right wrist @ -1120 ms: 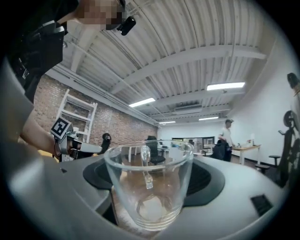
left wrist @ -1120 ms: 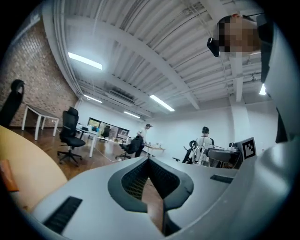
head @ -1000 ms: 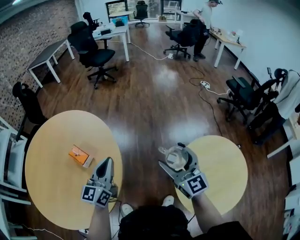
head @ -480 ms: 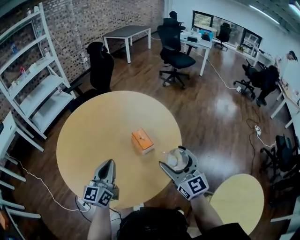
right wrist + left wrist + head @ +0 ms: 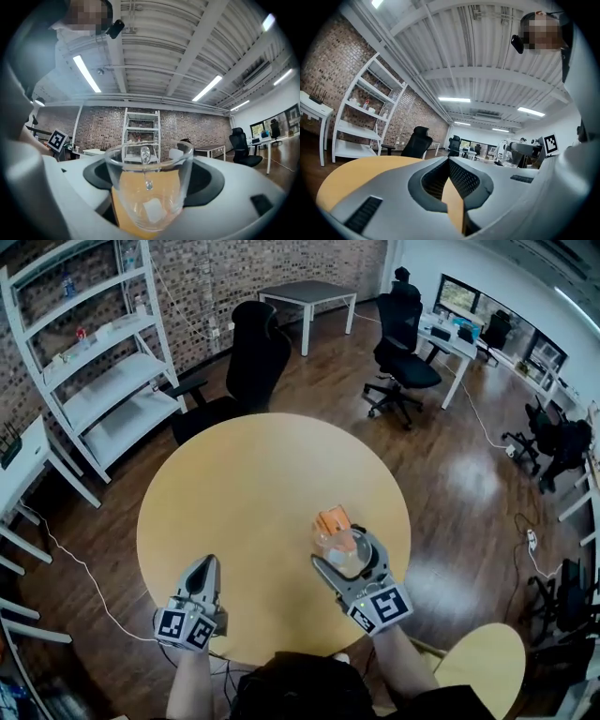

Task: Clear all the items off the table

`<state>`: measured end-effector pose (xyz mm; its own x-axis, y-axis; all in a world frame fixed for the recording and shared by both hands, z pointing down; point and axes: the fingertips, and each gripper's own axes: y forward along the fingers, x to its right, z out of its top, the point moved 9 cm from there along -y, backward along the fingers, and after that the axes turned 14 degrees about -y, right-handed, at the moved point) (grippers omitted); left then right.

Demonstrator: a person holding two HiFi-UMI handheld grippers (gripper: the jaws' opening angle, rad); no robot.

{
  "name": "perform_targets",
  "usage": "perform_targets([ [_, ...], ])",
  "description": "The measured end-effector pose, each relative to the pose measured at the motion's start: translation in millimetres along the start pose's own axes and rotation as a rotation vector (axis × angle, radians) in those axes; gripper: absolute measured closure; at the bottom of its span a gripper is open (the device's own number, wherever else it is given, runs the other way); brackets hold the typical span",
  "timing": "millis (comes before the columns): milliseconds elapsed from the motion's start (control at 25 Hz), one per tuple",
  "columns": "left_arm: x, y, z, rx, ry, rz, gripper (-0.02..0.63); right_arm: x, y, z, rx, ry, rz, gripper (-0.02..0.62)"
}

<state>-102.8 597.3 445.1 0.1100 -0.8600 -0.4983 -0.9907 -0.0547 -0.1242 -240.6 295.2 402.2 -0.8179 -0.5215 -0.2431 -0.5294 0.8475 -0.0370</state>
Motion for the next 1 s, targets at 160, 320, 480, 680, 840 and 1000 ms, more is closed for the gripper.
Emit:
perform_targets([
  [160,-20,-16,-1,0.009,-0.011,0.086,0.604,-7,32,-12,-0.019,0.01,0.076,0.178],
  [320,-26,-35,0,0.028,-0.008,0.188,0.604,-7,63,-23,-0.031,0.034,0.157,0.178],
  [480,-32,-46,12,0.054,-0.003,0.274,0.604,-11,93,-24,-0.04,0.024,0.244,0.178],
  [680,-29,-53,-3,0.073,-0.016,0.34,0.604,-17,111,-38,-0.038,0.001,0.339,0.178],
  [840,-36,-57,-15,0.041,-0.031,0.364,0.604,-25,131,-57,-0.071,0.039,0.343,0.178],
  [1000,-43,-62,-31,0.014,-0.05,0.395,0.604,-36,148,-84,-0.1,0.07,0.349,0.178],
])
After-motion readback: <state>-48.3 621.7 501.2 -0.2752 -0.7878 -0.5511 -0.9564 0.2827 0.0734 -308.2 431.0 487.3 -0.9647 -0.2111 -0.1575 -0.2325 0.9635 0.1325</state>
